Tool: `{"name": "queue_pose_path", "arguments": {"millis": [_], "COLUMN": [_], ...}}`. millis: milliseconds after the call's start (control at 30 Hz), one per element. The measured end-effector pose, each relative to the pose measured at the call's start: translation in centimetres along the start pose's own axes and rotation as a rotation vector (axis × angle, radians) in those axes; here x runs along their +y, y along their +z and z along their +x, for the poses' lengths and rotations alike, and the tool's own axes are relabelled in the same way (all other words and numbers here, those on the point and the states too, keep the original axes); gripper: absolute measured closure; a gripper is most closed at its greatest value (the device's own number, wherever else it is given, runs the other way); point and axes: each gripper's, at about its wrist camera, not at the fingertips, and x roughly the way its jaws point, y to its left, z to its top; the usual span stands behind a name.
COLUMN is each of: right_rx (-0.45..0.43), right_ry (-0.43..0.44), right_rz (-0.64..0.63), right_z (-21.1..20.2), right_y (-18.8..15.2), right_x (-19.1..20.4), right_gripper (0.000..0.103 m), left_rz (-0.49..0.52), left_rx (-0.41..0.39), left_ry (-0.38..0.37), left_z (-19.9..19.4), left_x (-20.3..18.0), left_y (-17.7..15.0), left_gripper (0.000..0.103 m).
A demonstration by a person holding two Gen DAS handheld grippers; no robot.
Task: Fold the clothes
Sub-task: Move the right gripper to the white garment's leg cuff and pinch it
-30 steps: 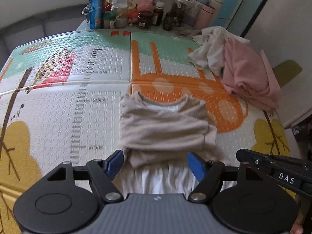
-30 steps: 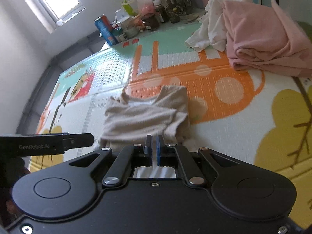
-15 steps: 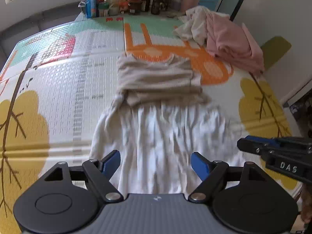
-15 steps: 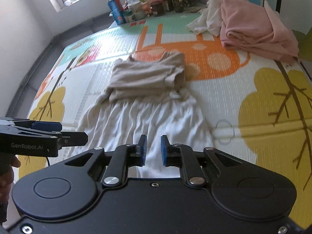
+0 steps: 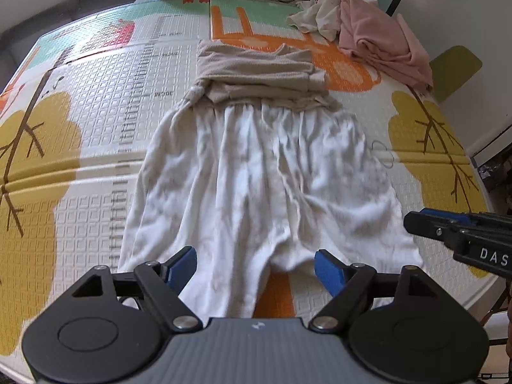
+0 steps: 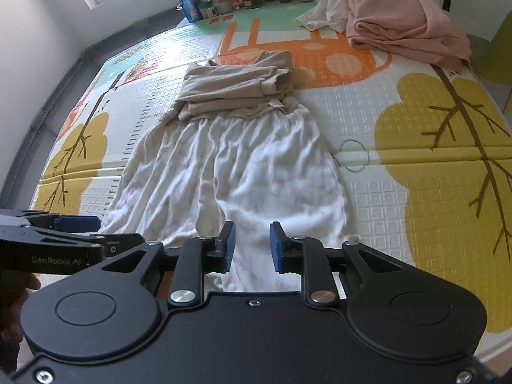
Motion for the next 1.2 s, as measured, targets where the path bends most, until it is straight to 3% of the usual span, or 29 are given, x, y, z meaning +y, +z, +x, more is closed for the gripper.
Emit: {"name": "queue_pose_path", "arguments": {"millis": [667,1200], "right_rx": [0.06,0.122], "right_ry": [-0.065,-0.121], "right_rz": [-0.002,0.097], "right_z": [-1.9,-1.1], "right_y": [-5.9,-8.6], "right_x": [-2.7,-6.7], "right_gripper": [0.07,0.07], "left_rz": [-0.129,-0.029], "left_rx": [0.04,0.071], "left_ry": [-0.035,-0.064], "left_z": [-0.5,1.1], "left_x": [2.5,0.1], "left_y": [-4.9,-4.8], "left_gripper": [0.02,0.02]}}
